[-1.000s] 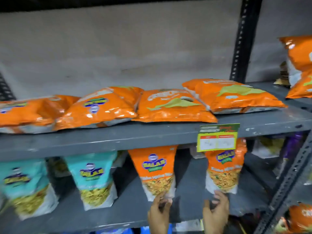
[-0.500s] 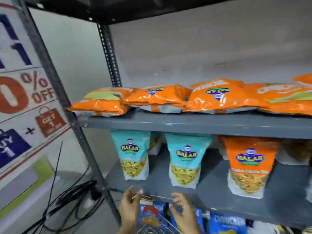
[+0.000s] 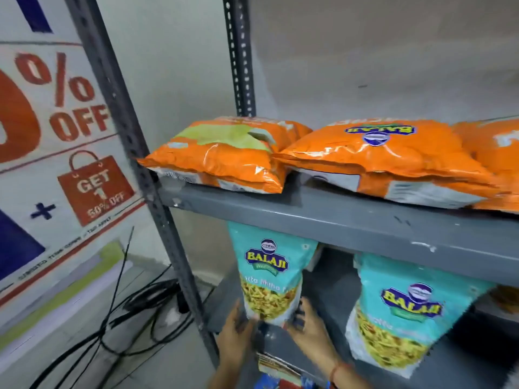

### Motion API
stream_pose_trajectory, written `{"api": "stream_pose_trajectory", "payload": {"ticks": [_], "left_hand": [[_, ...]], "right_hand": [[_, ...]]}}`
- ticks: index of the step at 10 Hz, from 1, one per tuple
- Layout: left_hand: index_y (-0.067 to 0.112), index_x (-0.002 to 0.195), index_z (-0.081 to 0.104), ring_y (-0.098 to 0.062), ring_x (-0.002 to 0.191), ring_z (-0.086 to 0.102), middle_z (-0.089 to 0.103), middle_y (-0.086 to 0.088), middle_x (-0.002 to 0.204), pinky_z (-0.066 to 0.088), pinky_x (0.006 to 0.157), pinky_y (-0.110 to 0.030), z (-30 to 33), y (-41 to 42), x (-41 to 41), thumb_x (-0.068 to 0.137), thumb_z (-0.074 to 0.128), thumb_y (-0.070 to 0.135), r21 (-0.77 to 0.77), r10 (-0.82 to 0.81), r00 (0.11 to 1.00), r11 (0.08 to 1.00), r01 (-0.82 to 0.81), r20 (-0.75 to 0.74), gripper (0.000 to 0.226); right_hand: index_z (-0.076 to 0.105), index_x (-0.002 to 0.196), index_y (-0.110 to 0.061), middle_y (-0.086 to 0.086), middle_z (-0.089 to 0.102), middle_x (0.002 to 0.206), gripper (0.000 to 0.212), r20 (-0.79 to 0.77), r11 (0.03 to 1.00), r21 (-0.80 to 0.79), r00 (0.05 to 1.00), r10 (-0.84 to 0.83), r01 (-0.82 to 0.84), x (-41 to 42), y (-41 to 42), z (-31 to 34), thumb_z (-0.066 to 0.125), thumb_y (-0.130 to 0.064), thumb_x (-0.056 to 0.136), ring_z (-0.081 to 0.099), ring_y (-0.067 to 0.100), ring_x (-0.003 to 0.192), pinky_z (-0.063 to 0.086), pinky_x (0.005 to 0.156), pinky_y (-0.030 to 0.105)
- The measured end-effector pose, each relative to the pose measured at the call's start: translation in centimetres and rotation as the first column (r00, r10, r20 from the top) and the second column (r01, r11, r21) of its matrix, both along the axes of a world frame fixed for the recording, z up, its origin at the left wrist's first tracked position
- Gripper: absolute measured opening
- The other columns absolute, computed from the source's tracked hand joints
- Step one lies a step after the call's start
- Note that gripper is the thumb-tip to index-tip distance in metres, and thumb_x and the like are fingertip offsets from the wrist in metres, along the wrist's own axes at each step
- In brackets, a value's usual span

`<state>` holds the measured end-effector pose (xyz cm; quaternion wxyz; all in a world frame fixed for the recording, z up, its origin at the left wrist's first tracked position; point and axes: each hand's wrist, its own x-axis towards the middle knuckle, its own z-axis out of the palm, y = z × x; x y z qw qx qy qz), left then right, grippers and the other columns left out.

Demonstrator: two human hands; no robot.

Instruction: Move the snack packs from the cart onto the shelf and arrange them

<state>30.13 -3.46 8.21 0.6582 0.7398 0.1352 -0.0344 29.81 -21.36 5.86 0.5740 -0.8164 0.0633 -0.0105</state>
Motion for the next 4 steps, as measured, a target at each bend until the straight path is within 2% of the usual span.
{"api": "stream_pose_trajectory", "payload": {"ticks": [1, 2, 3, 4], "left_hand": [[0.020, 0.127, 0.056, 0.000, 0.101, 0.065, 0.072, 0.014, 0.106, 0.052, 0.096, -0.037, -0.9, -0.1, 0.2, 0.081, 0.069, 0.016, -0.013, -0.026, 0.999, 1.000, 0.027, 0.047, 0.048], [0.020, 0.123, 0.059, 0.007, 0.099, 0.064, 0.071, 0.027, 0.102, 0.053, 0.082, -0.013, -1.0, 0.1, 0.0, 0.081, 0.068, 0.012, -0.055, -0.031, 0.995, 0.998, 0.036, 0.090, 0.043], [0.015, 0.121, 0.059, 0.006, 0.096, 0.065, 0.072, 0.008, 0.113, 0.051, 0.074, -0.008, -0.4, -0.2, -0.8, 0.082, 0.066, 0.007, -0.044, -0.058, 0.990, 0.997, 0.065, 0.131, 0.041], [0.012, 0.121, 0.058, 0.005, 0.085, 0.064, 0.068, -0.001, 0.110, 0.047, 0.065, -0.001, 1.4, -0.6, -3.0, 0.083, 0.064, 0.005, -0.069, -0.066, 0.983, 0.995, 0.079, 0.172, 0.039]], "right_hand": [[0.053, 0.098, -0.034, -0.002, 0.071, 0.094, 0.037, 0.022, 0.999, 0.008, 0.999, -0.038, 0.038, 0.9, 0.2, -0.6, 0.072, -0.018, 0.071, 0.065, -0.001, 0.081, 0.054, 0.068, 0.018], [0.051, 0.097, -0.039, -0.003, 0.070, 0.097, 0.039, 0.026, 1.000, 0.015, 0.999, -0.022, 0.022, 1.2, 0.2, -0.6, 0.074, -0.022, 0.070, 0.065, -0.002, 0.084, 0.054, 0.071, 0.018], [0.044, 0.111, -0.040, -0.006, 0.064, 0.104, 0.054, 0.019, 0.998, 0.053, 1.000, -0.022, 0.021, 0.6, 0.2, -0.3, 0.075, -0.021, 0.071, 0.063, 0.001, 0.091, 0.052, 0.073, 0.015], [0.035, 0.135, -0.030, -0.001, 0.053, 0.118, 0.081, 0.012, 0.987, 0.139, 0.996, -0.088, 0.085, -1.4, 0.5, -0.2, 0.079, -0.025, 0.067, 0.055, 0.014, 0.108, 0.052, 0.082, 0.027]]}}
